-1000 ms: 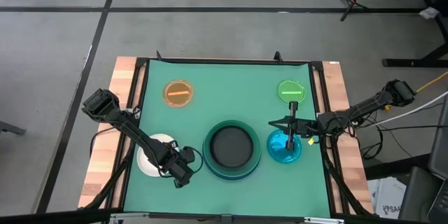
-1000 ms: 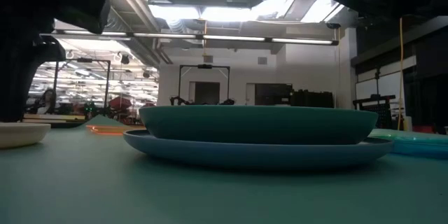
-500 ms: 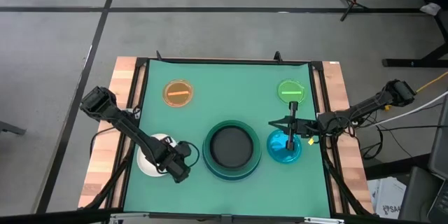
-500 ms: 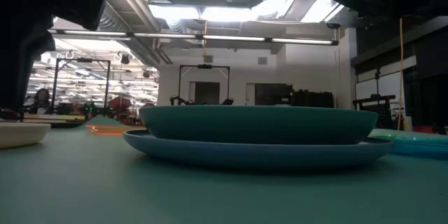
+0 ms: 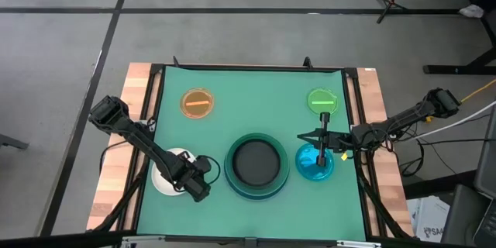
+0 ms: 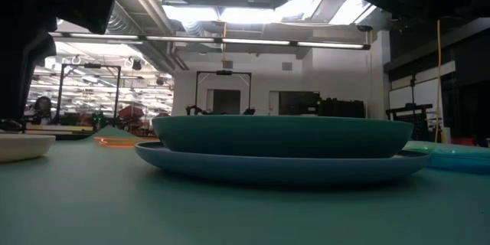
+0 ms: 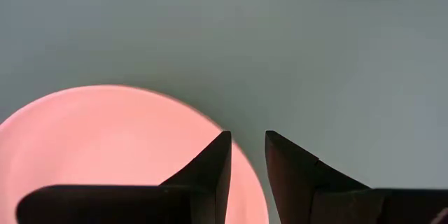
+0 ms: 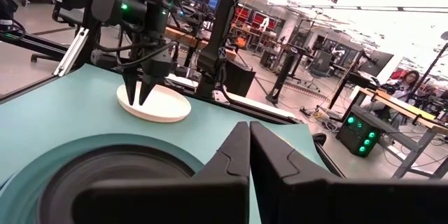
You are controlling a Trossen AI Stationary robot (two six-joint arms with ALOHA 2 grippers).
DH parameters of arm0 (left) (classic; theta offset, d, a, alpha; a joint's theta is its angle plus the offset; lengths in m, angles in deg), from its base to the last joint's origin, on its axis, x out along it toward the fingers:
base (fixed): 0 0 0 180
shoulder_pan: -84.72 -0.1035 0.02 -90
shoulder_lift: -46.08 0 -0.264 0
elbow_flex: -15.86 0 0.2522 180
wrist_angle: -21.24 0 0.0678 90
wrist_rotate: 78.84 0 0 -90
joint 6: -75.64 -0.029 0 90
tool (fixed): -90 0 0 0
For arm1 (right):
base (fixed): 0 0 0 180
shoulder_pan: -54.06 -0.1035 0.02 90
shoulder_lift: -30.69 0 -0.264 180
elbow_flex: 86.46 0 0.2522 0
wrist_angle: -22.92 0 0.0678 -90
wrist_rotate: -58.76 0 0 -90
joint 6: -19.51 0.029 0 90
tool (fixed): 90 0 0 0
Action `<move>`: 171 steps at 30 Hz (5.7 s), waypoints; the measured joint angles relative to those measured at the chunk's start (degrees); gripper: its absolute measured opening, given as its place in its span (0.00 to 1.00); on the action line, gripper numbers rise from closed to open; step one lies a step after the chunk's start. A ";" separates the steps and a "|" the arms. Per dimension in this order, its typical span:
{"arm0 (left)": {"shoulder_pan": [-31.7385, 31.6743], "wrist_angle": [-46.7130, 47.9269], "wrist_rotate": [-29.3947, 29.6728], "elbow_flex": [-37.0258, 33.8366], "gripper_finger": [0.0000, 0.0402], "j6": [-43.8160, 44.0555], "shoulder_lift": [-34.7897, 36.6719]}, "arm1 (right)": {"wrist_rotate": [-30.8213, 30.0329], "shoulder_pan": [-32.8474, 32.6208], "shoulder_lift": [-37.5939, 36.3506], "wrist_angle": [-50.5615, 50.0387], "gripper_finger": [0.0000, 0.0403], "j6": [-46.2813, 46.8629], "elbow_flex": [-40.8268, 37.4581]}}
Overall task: Stack plastic plates
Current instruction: Stack the white plate on top of the black plate, then stack the transparent orange plate on top of the white plate
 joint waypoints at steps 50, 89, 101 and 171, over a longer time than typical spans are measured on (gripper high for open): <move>0.00 -9.09 -1.97 -8.61 0.02 -8.33 0.04 | 0.18 0.00 0.00 0.02 0.00 0.02 0.00; -2.93 0.73 10.50 6.17 0.02 -31.83 -0.09 | 0.18 -0.01 -0.01 0.01 0.00 0.02 0.00; -4.85 -10.16 11.69 6.89 0.02 -42.31 -0.09 | 0.18 0.00 -0.01 0.00 0.00 0.02 0.00; -9.29 -36.19 9.63 6.89 0.17 -58.68 -9.16 | 0.18 -0.01 -0.02 -0.48 0.00 0.01 -0.02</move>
